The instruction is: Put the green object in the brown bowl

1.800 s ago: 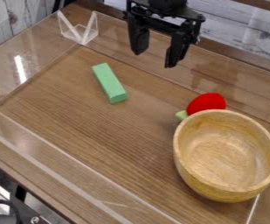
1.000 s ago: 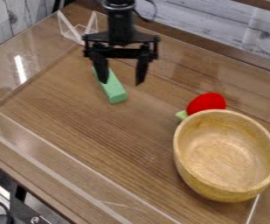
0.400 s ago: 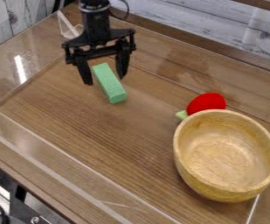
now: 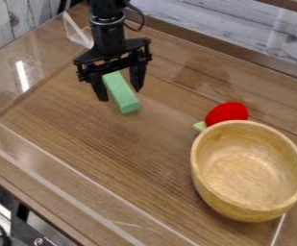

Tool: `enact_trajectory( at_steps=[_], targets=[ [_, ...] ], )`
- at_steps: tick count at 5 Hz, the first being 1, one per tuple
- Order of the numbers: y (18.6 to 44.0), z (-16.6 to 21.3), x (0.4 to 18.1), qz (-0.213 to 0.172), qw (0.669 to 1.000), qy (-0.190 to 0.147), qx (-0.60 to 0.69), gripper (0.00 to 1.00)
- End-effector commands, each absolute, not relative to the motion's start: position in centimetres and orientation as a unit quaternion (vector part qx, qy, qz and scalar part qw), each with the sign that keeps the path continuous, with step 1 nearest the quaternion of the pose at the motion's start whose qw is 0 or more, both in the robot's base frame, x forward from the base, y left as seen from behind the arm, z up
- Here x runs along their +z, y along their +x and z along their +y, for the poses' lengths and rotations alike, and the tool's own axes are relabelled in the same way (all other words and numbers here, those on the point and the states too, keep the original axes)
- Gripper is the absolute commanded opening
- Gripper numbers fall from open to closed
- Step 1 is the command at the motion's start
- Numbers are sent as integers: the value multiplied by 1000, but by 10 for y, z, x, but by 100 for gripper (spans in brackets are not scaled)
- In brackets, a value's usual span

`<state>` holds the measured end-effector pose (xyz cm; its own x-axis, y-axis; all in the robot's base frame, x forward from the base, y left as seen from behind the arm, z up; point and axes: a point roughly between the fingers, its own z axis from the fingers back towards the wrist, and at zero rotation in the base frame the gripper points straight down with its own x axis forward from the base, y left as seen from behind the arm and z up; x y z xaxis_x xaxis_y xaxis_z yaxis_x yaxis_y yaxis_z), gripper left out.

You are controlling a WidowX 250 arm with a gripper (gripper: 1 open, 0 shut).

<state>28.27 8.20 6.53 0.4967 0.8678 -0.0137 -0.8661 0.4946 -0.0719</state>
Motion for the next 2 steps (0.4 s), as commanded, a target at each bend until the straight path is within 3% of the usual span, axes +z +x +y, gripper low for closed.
enact_trajectory(
  at_steps=[1,2],
  targets=[
    [294,84,67,-34,867,-40,496,100],
    [298,86,60,-39,869,-41,492,100]
  ],
)
